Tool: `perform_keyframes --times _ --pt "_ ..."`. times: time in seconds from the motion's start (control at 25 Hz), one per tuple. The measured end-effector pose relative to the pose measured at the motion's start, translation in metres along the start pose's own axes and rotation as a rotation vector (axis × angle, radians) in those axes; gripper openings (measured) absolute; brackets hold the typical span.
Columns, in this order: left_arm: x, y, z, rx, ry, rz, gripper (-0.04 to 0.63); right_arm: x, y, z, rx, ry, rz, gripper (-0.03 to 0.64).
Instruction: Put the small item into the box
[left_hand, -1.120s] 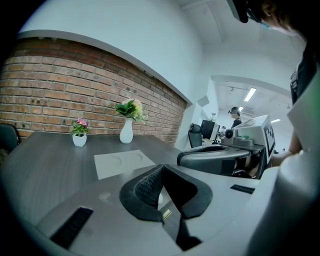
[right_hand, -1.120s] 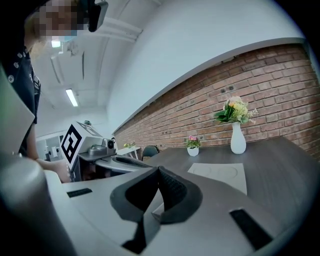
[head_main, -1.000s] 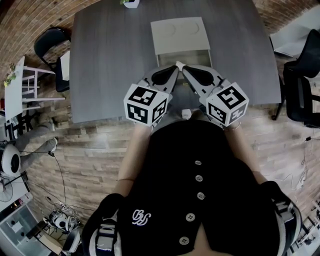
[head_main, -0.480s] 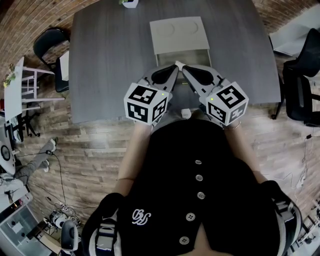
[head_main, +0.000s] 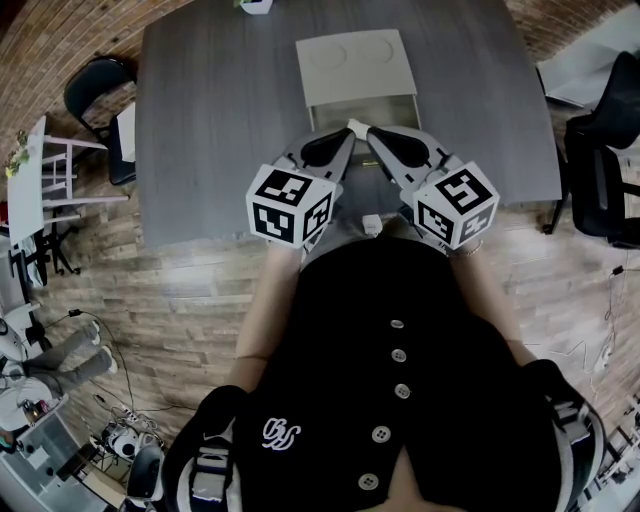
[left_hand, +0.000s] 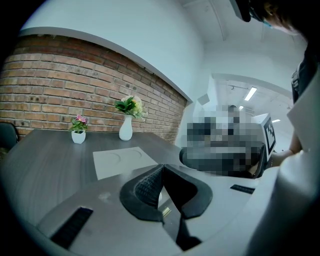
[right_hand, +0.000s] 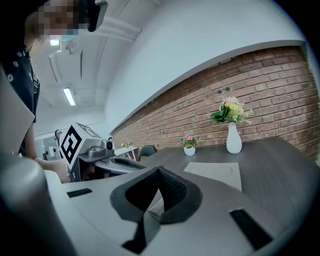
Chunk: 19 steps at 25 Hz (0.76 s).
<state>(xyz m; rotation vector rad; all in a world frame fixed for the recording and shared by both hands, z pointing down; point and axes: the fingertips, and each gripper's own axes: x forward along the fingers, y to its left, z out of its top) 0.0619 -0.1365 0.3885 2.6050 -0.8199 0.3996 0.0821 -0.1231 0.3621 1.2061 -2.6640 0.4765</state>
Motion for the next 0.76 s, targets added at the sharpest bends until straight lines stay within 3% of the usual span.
perform_keyframes --times 0.76 --pt "0.002 -0.003 -0.007 -0.014 0.018 -0.014 0.014 0.001 0.006 -0.012 0.008 0.025 -0.001 0.000"
